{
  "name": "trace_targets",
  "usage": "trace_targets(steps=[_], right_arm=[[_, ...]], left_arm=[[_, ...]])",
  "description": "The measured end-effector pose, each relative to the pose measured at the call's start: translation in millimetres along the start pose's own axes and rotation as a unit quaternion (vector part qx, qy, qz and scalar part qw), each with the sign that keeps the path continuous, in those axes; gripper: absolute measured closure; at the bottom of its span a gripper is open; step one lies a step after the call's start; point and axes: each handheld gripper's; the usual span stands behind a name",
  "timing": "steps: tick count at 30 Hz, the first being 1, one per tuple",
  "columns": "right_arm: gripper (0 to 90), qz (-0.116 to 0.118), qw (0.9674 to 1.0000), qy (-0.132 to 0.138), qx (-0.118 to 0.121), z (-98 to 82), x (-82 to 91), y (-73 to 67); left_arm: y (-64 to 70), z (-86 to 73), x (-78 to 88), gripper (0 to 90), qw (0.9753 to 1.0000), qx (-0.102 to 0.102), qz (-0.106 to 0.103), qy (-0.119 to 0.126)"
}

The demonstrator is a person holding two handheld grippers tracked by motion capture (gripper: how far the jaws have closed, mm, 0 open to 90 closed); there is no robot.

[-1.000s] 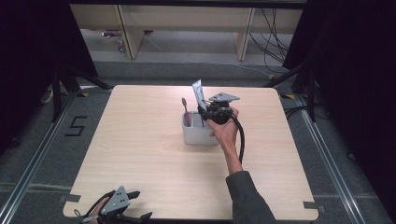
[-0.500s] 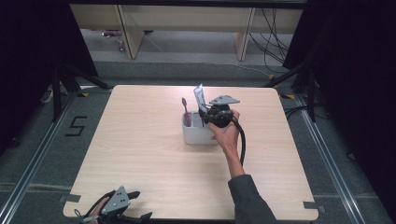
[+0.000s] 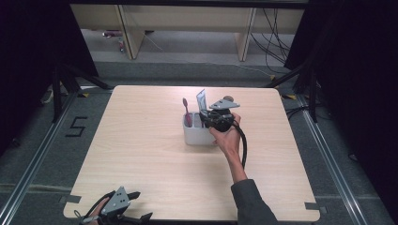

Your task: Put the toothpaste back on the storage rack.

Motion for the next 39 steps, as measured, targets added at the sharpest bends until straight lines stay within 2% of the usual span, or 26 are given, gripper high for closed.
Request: trace_targets(steps=[1, 2, 4, 5, 7, 8, 9, 10, 11, 12, 14, 15, 17, 18, 23, 25, 27, 28, 29, 30, 31, 33, 35, 36, 37, 39], right_arm=[[71.4, 0.005, 1.0000, 0.005, -0.002, -0.1, -0.3, -0.2], [70.9, 0.005, 0.9999, -0.002, -0.016, 0.2, 1.1, -2.3], [68.9, 0.009, 0.9998, 0.006, -0.015, -0.1, 0.1, -4.0], [68.1, 0.013, 0.9998, 0.003, -0.014, 0.1, 0.3, -4.1], [66.6, -0.002, 0.9999, -0.012, -0.010, -0.2, 0.4, -6.6], [65.9, 0.004, 0.9998, -0.019, 0.000, -0.6, 0.4, -4.8], [64.2, 0.006, 0.9997, -0.022, -0.002, -1.8, 0.4, -4.1], [62.0, 0.008, 0.9998, -0.013, -0.009, -3.0, 0.0, -4.1], [59.0, 0.011, 0.9998, 0.014, -0.012, -3.3, 0.7, -2.4], [57.5, 0.012, 0.9987, 0.032, -0.037, -2.0, 4.4, -2.9], [52.0, 0.015, 0.9988, 0.039, -0.027, 4.1, 10.0, -3.8], [48.5, 0.012, 0.9993, 0.024, -0.026, 7.4, 13.8, -5.7], [44.0, -0.001, 0.9996, 0.026, -0.008, 10.5, 17.4, -5.8], [42.7, 0.001, 0.9994, 0.026, -0.021, 11.0, 18.8, -7.3], [36.2, -0.002, 0.9987, 0.041, -0.031, 8.4, 24.6, -3.8], [35.1, -0.003, 0.9985, 0.042, -0.035, 9.0, 30.6, -4.3], [35.2, -0.002, 0.9986, 0.044, -0.030, 10.1, 35.9, -3.9], [35.2, -0.007, 0.9983, 0.041, -0.040, 10.7, 39.6, -4.6], [35.2, -0.005, 0.9984, 0.048, -0.030, 10.4, 40.5, -2.6], [35.0, -0.004, 0.9984, 0.047, -0.033, 10.3, 42.6, -2.2], [34.5, -0.001, 0.9981, 0.038, -0.048, 10.1, 45.0, -3.2], [34.1, 0.005, 0.9985, 0.039, -0.039, 8.6, 45.9, -2.3], [34.6, -0.003, 0.9988, 0.040, -0.029, 6.9, 48.5, -1.6], [34.7, 0.005, 0.9988, 0.039, -0.030, 6.2, 49.1, -1.4], [34.7, -0.002, 0.9989, 0.040, -0.027, 5.3, 50.3, -0.4], [34.7, 0.005, 0.9987, 0.039, -0.033, 4.2, 52.0, 0.6]], left_arm=[[0.3, -0.1, -0.2, 18.0, 1.0000, 0.004, -0.003, 0.004], [0.0, -0.1, -0.1, 18.0, 1.0000, 0.003, -0.002, 0.005], [-0.5, 0.0, 0.1, 17.9, 1.0000, 0.001, 0.000, 0.004], [-0.2, -0.2, -0.2, 17.9, 1.0000, 0.003, -0.001, 0.005], [-0.6, 0.2, 0.3, 18.0, 1.0000, -0.004, 0.001, -0.001], [-0.2, 0.3, 0.1, 18.0, 1.0000, -0.002, 0.000, 0.002], [0.4, 0.0, -0.1, 18.0, 1.0000, 0.004, -0.001, 0.005], [0.0, 0.0, -0.1, 18.0, 1.0000, 0.003, -0.002, 0.006], [0.1, -0.3, -0.1, 17.9, 1.0000, 0.005, -0.002, 0.004], [-0.5, -0.4, 0.1, 17.9, 1.0000, 0.000, 0.002, 0.000], [-0.8, -0.3, -0.8, 17.9, 1.0000, 0.004, -0.004, -0.003], [-0.1, -0.5, -0.7, 17.9, 1.0000, 0.005, 0.001, -0.005], [-0.9, -0.4, -0.5, 17.9, 1.0000, -0.003, -0.002, -0.007], [-0.5, -0.7, -0.9, 18.0, 1.0000, -0.002, -0.003, -0.002], [-1.2, -0.1, 0.1, 18.0, 1.0000, -0.003, 0.002, -0.006], [-1.0, -0.4, -0.6, 17.9, 1.0000, 0.003, -0.005, -0.003], [-1.2, -0.3, 0.3, 17.9, 0.9999, -0.004, 0.004, -0.012], [-0.7, -0.2, -0.3, 17.9, 1.0000, -0.002, 0.001, -0.008], [-0.9, 0.0, -0.5, 17.9, 1.0000, -0.003, -0.001, -0.008], [-0.7, 0.1, -0.2, 17.9, 1.0000, -0.002, -0.001, -0.009], [-0.3, -0.1, -0.1, 17.9, 1.0000, -0.002, 0.001, -0.007], [-0.6, 0.0, 0.3, 17.9, 1.0000, -0.002, 0.001, -0.007], [-1.5, 0.0, 0.0, 17.9, 1.0000, -0.001, -0.001, -0.004], [-1.4, -0.3, -0.4, 17.9, 1.0000, 0.000, -0.001, -0.001], [-1.2, 0.0, 0.3, 17.9, 1.0000, -0.001, 0.001, -0.007], [-0.7, 0.0, -0.2, 17.9, 1.0000, 0.001, 0.000, -0.004]])
Point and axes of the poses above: each handheld gripper's, and its own axes: x roughly backward along the jaws, z roughly out of its top, y roughly to its right, and after that the axes turned 10 degrees about x, right-handed
